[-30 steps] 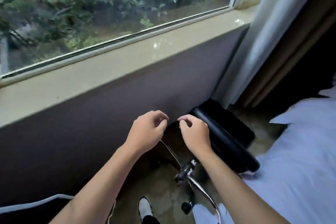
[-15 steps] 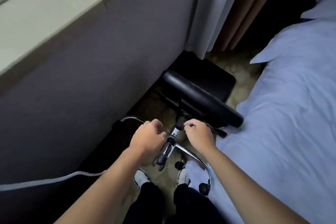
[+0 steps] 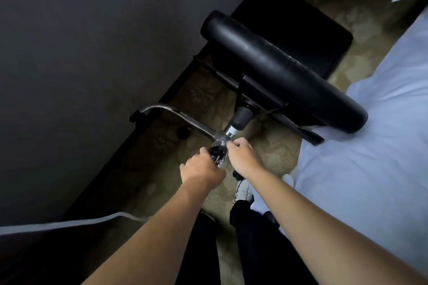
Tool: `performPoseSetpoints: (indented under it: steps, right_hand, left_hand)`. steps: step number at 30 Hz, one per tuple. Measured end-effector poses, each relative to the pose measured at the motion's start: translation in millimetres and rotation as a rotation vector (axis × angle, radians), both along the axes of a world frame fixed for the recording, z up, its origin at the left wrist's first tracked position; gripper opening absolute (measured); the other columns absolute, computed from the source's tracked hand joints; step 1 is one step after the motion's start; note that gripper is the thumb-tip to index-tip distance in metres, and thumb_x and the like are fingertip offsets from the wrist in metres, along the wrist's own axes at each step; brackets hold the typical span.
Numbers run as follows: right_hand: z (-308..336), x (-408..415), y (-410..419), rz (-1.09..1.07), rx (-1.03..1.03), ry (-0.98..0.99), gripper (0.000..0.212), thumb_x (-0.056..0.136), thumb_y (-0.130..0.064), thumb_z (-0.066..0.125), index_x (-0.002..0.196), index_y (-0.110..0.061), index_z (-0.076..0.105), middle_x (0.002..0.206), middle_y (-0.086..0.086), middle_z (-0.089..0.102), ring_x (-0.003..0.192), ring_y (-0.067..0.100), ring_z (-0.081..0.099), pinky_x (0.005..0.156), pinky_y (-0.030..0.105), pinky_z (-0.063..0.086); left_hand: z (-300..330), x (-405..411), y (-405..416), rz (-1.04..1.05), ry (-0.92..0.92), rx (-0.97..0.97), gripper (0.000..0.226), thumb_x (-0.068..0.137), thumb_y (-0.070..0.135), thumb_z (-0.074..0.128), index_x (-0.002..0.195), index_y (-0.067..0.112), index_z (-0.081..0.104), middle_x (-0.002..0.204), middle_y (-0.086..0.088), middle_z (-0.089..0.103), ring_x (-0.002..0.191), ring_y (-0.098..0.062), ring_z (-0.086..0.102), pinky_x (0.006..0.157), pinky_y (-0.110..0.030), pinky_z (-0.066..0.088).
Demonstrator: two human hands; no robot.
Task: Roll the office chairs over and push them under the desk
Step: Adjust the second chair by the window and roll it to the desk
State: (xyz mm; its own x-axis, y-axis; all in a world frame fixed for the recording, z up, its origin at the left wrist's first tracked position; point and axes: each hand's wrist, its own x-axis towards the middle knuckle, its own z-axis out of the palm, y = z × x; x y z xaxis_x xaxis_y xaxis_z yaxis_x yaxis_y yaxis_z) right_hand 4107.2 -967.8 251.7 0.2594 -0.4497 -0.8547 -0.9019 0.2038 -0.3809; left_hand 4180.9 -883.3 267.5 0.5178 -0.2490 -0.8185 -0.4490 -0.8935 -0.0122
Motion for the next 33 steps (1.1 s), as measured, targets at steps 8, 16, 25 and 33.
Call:
performPoseSetpoints:
  steps: [8,16,25,33]
  right_hand:
    - [-45.9,3.1,23.0,0.025,-0.208,-0.018,0.022,0.097,-0.045,0.038,0.099,-0.025,0.048,0.084,-0.002,0.060,0.063,0.009,0.043,0.052,0.031,0.028]
    - [-64.1,0.8,32.8,-0.010,-0.153,-0.184,0.009,0.099,-0.028,0.038,0.095,-0.022,0.044,0.080,-0.001,0.057,0.063,0.003,0.045,0.047,0.026,0.028]
    - [-66.6,-1.6,51.0,0.012,-0.152,-0.226,0.014,0.102,-0.022,0.029,0.092,-0.016,0.036,0.062,-0.006,0.047,0.062,0.014,0.045,0.048,0.031,0.026]
    - [-64.2,-4.8,82.1,0.035,-0.199,-0.231,0.009,0.101,-0.018,0.027,0.094,-0.018,0.034,0.061,-0.010,0.053,0.062,0.014,0.051,0.046,0.022,0.027]
  left_hand:
    - [-31.6,-15.2,11.4,0.110,-0.291,-0.223,0.049,0.076,0.064,0.052,0.087,0.018,0.060,0.082,-0.006,0.071,0.079,-0.033,0.067,0.068,-0.036,0.049]
    - [-34.8,-17.1,17.9,0.172,-0.280,-0.253,0.039,0.077,0.059,0.052,0.069,0.021,0.046,0.063,0.001,0.060,0.064,-0.029,0.060,0.064,-0.036,0.054]
    - [-37.9,-18.4,36.5,0.148,-0.270,-0.259,0.035,0.072,0.059,0.053,0.070,0.024,0.046,0.061,0.007,0.056,0.058,-0.019,0.056,0.057,-0.031,0.046]
    - [-35.8,-21.3,69.2,0.130,-0.279,-0.270,0.032,0.068,0.054,0.055,0.069,0.025,0.044,0.055,0.008,0.053,0.052,-0.017,0.051,0.050,-0.026,0.036]
